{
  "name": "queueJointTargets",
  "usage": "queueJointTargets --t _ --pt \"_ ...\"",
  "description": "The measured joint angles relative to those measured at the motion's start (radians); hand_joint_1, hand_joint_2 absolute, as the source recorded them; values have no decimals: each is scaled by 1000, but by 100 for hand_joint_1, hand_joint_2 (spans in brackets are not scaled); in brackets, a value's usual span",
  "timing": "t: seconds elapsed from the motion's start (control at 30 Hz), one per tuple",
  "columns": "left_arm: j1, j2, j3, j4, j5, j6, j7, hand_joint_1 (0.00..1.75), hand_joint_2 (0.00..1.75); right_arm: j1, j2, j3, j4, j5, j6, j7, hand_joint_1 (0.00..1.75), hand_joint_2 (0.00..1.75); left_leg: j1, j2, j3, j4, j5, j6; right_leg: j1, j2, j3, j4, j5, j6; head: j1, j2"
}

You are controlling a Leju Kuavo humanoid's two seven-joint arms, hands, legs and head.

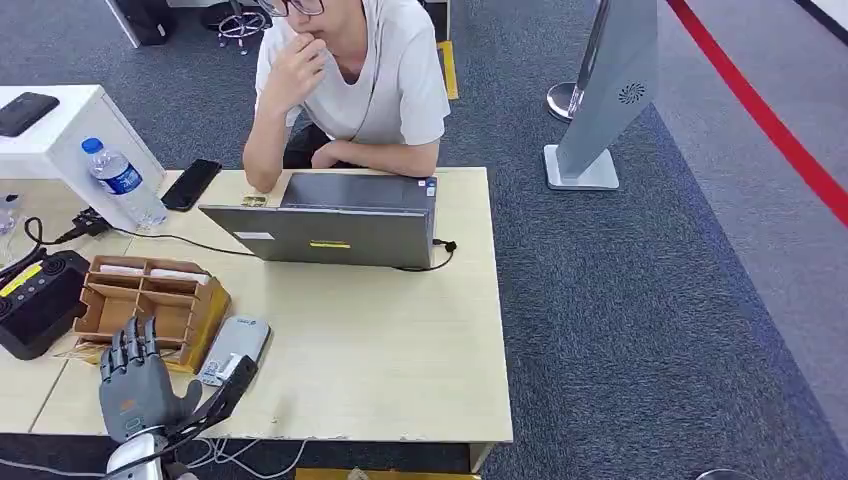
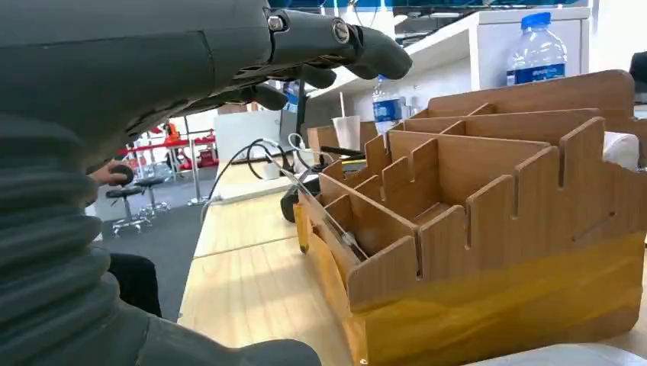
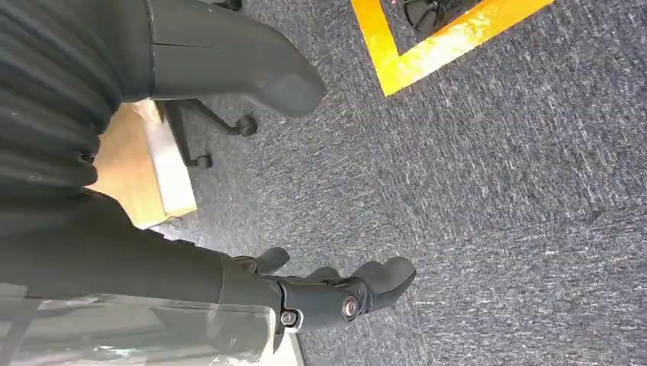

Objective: Pass the card to the sensor for recognition and then transmit it.

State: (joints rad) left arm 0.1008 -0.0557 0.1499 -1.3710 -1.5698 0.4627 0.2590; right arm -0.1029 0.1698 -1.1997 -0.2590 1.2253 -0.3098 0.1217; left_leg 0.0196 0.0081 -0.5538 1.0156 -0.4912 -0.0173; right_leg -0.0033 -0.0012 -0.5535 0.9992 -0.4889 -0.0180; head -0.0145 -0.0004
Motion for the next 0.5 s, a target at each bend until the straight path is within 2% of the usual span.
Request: queueJointTargets --t 0.5 --pt "-12 -6 3 31 0 13 -21 0 175 1 -2 0 0 0 -1 1 0 175 0 0 0 0 0 0 0 0 0 0 0 0 0 0"
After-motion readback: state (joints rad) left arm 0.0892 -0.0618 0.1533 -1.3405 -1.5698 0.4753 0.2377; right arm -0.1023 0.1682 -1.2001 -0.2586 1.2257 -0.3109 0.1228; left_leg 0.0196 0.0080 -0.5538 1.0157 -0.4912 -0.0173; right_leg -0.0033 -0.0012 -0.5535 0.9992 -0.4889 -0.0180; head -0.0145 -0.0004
